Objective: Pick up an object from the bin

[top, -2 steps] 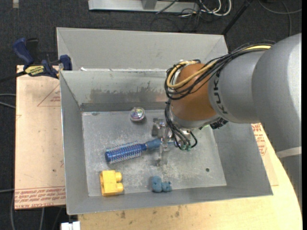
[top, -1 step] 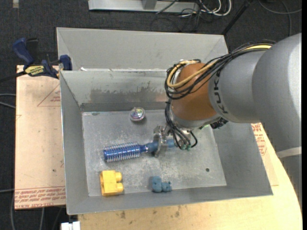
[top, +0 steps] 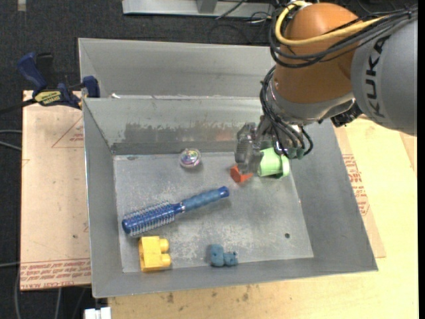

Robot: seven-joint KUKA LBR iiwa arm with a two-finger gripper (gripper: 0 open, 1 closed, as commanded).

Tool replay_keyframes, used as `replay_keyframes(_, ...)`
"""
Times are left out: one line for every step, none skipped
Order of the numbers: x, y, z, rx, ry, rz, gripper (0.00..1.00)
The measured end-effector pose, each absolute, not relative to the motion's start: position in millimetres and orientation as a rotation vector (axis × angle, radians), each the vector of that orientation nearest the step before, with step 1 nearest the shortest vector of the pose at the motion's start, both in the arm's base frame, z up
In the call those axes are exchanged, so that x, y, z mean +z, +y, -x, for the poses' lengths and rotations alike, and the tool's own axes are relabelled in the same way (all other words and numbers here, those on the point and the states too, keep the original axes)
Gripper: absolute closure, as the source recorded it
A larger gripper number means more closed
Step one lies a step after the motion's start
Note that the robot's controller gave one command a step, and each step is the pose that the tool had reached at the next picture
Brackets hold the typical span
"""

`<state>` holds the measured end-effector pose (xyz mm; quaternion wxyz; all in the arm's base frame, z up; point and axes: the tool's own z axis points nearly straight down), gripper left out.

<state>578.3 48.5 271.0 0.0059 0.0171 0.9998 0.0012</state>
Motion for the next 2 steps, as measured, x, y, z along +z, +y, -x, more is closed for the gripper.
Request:
replay_keyframes(266,48,-577.0,0.002,3.138,-0.053,0.0)
replay_keyframes(139,49,-539.4,0.001,3.147,-0.146,0.0)
